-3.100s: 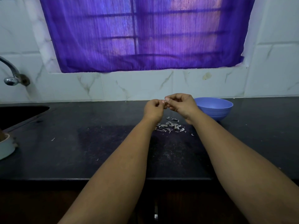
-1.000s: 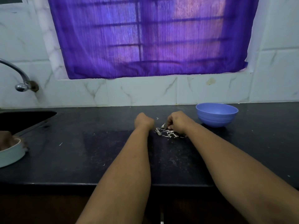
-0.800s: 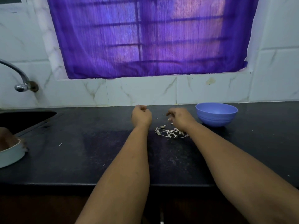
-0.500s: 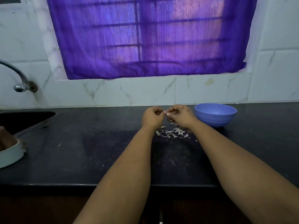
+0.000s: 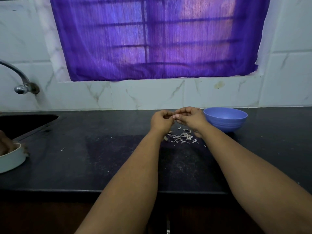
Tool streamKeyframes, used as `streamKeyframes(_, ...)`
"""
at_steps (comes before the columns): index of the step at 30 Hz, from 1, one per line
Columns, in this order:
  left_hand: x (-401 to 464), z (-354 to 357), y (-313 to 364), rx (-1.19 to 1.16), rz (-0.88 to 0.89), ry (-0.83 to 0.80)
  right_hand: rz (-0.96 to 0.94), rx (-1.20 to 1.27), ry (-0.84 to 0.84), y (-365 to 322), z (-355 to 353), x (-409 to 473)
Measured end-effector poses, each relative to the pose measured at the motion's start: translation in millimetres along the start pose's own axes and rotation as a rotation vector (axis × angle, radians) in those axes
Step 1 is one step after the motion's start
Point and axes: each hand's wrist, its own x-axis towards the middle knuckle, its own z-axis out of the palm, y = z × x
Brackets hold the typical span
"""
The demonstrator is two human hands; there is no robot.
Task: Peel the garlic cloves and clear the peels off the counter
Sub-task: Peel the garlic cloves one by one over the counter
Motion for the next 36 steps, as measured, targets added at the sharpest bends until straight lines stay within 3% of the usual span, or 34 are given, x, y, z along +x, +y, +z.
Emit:
streamKeyframes(11, 1.6, -1.5, 4.0, -0.232, -0.064, 0.071, -0.011, -0.058, -0.015, -6.3, 3.3, -5.1)
streamKeyframes(20, 4.5, -1.4, 1.8, -0.198, -0.073, 0.121, -0.018, -0.02, 0.019, -8.0, 5.7, -7.0)
streamKeyframes(26, 2.9, 0.2, 4.4, -0.257, -0.11, 0.047, 0.016, 0.078, -0.013, -9.8, 6.5, -9.3)
streamKeyframes(36, 1.4, -0.7, 8.1, -0.286, -0.091, 0.07, 0.031, 0.149, -0.011, -10.6, 6.3, -9.4)
